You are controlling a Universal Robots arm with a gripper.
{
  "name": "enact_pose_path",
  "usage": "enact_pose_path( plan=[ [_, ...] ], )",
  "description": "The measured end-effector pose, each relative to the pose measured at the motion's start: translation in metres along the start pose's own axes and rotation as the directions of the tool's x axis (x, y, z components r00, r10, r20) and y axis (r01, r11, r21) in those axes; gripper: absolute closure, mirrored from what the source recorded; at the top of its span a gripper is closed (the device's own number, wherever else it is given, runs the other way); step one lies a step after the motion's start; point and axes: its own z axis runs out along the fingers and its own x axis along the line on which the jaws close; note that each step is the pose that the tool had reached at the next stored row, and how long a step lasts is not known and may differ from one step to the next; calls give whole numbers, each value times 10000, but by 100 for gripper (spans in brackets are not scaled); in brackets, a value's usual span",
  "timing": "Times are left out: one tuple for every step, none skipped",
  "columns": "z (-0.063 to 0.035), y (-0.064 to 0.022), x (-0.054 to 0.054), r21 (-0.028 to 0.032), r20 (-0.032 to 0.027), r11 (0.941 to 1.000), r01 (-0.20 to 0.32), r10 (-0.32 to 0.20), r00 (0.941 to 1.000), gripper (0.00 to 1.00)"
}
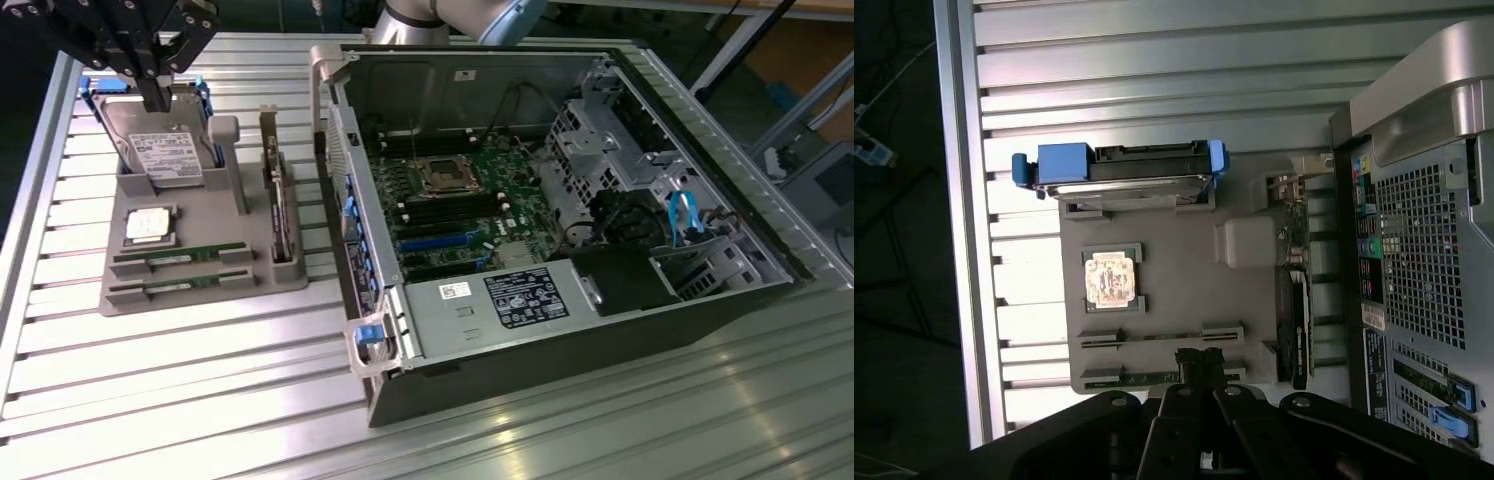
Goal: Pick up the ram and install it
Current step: 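Pick up the ram and move it above insertion slot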
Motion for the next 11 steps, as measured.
enact_pose_path(
  plan=[
    [0,0,0,0,1,10000,0,0,10000,90],
    [0,0,0,0,0,10000,0,0,10000,90],
    [0,0,0,0,0,10000,0,0,10000,90],
    [0,0,0,0,0,10000,0,0,10000,90],
    [0,0,0,0,0,10000,0,0,10000,90],
    [0,0,0,0,0,10000,0,0,10000,90],
    [0,0,0,0,0,10000,0,0,10000,90],
    [0,0,0,0,0,10000,0,0,10000,90],
    [0,0,0,0,0,10000,0,0,10000,90],
    [0,0,0,0,1,10000,0,0,10000,90],
    [0,0,0,0,0,10000,13,-13,10000,90]
  ],
)
